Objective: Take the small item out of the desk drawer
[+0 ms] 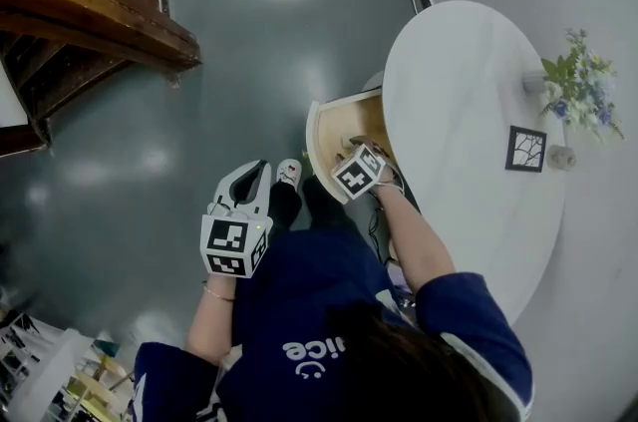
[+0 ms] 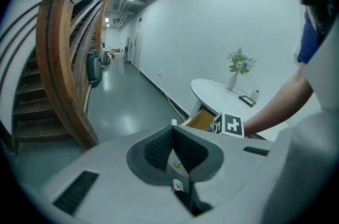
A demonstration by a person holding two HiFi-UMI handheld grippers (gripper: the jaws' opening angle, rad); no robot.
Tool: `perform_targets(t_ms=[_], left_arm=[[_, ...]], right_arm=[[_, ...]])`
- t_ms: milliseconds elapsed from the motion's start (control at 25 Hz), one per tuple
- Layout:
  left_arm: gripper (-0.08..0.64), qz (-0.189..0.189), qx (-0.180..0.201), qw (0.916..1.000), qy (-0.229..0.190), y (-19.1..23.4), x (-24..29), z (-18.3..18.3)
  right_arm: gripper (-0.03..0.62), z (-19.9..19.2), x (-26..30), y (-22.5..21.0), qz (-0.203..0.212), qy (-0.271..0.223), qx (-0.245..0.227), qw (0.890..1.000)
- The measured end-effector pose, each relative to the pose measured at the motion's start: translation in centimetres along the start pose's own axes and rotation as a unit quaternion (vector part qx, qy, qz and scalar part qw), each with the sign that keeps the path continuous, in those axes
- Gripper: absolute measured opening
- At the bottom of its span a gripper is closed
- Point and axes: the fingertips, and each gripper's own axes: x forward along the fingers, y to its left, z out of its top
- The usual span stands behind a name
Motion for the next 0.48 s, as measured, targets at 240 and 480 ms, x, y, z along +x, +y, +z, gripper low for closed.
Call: perform_targets(t_ms=[240,480], left_arm=[[0.003,0.016,-0.005,0.9998,0.008,0.5,-0.7,-0.6],[0.003,0.029,-0.006,0.9995,0.009,1.2,-1.4,-0.6]], right_arm=[[0.209,-0.7,2.0,-0.6,0.006,0.031,-0.043,0.999],[0.215,-1.9,3.8,-0.5,0.023,0.058,-0.068,0.996]])
